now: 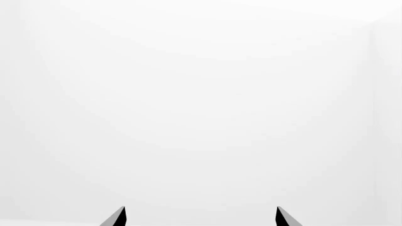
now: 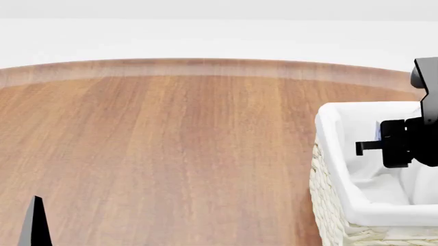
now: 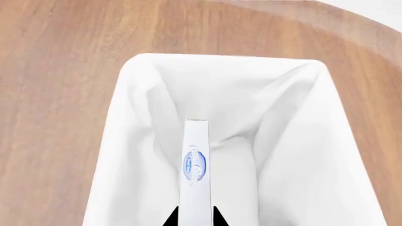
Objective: Pick up the cream cheese box, and put it in the basket.
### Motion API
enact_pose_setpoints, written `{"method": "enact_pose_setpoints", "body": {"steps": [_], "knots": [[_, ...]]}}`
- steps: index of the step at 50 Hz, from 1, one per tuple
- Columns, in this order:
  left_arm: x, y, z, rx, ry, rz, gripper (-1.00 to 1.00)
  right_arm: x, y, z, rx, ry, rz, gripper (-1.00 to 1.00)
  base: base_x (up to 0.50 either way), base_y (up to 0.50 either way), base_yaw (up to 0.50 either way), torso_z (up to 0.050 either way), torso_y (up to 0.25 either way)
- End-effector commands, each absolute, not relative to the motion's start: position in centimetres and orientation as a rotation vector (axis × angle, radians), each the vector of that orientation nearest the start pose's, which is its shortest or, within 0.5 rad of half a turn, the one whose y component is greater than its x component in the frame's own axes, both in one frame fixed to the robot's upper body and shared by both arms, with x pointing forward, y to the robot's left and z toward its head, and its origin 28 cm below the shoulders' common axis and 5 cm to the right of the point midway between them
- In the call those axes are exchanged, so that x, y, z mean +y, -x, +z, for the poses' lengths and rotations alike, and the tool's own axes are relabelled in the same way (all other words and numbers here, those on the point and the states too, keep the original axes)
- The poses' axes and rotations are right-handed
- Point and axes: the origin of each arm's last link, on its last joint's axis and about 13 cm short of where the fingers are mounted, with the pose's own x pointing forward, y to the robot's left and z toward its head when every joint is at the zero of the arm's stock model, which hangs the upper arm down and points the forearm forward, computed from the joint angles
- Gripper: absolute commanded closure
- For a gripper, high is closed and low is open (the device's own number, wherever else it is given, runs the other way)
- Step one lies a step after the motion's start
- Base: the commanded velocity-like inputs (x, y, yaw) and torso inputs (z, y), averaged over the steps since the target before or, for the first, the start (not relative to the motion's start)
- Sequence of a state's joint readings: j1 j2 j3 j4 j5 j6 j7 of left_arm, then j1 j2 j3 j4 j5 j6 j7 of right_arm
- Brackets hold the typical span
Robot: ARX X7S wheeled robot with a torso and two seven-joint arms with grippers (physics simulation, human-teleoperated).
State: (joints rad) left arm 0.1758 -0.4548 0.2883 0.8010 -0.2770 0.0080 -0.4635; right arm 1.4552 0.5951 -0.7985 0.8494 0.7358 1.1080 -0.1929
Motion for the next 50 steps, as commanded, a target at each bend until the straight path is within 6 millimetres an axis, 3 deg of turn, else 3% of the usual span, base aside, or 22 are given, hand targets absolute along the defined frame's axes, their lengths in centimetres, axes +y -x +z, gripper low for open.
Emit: {"method": "enact_pose_setpoints", "body": {"steps": [1,44,45,50], "knots": [[20.1,-14.0,13.6,-0.462,0.107,-0.087,-1.00,-26.2,-35.9,23.3,0.782,0.063,0.003,1.00,0.00,0.00,0.00,0.000,0.000],[20.0,-14.1,13.5,-0.460,0.100,-0.090,-1.00,-26.8,-36.2,19.6,0.795,-0.004,0.019,1.00,0.00,0.00,0.00,0.000,0.000],[20.0,-14.1,13.5,-0.461,0.099,-0.089,-1.00,-26.8,-36.2,19.7,0.787,0.001,0.014,-1.00,0.00,0.00,0.00,0.000,0.000],[20.0,-14.1,13.4,-0.461,0.099,-0.090,-1.00,-27.0,-36.2,19.8,0.783,0.006,0.009,-1.00,0.00,0.00,0.00,0.000,0.000]]}}
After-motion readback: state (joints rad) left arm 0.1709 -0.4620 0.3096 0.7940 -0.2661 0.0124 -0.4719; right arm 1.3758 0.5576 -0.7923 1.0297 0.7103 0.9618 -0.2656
